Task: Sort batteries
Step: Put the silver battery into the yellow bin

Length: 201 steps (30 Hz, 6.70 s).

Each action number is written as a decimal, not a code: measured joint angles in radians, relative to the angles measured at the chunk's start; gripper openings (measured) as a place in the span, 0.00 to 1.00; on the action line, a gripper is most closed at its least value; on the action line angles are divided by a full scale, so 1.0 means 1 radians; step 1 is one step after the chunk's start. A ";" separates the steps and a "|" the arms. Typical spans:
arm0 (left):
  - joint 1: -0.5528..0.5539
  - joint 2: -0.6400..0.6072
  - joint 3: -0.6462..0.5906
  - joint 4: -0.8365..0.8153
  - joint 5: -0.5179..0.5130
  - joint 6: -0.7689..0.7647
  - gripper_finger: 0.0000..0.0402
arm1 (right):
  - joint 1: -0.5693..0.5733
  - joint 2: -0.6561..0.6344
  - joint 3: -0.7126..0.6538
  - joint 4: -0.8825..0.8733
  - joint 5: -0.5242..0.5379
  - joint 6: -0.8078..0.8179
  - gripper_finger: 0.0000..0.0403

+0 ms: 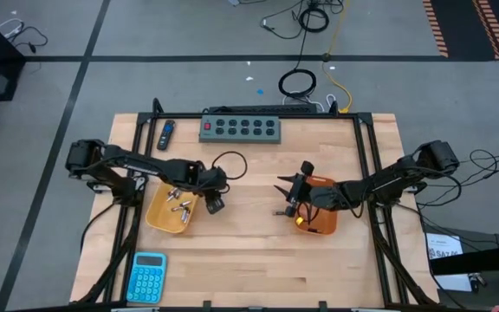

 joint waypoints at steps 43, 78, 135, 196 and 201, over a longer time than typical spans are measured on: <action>-0.145 0.175 0.257 -0.252 -0.032 0.154 0.39 | -0.015 -0.009 0.006 0.014 -0.113 -0.036 0.31; -0.335 0.207 0.256 -0.327 -0.258 -0.207 0.39 | -0.118 -0.014 0.065 -0.059 -0.126 -0.148 0.31; -0.145 0.301 0.263 -0.225 0.006 -0.197 0.39 | -0.146 -0.014 0.066 -0.052 -0.217 -0.096 0.31; -0.330 0.052 0.108 -0.575 0.044 -0.265 0.12 | -0.150 -0.013 0.066 -0.104 -0.237 -0.078 0.31; -0.335 0.054 0.046 -0.506 0.038 -0.319 0.21 | -0.140 -0.013 0.066 -0.104 -0.239 -0.078 0.31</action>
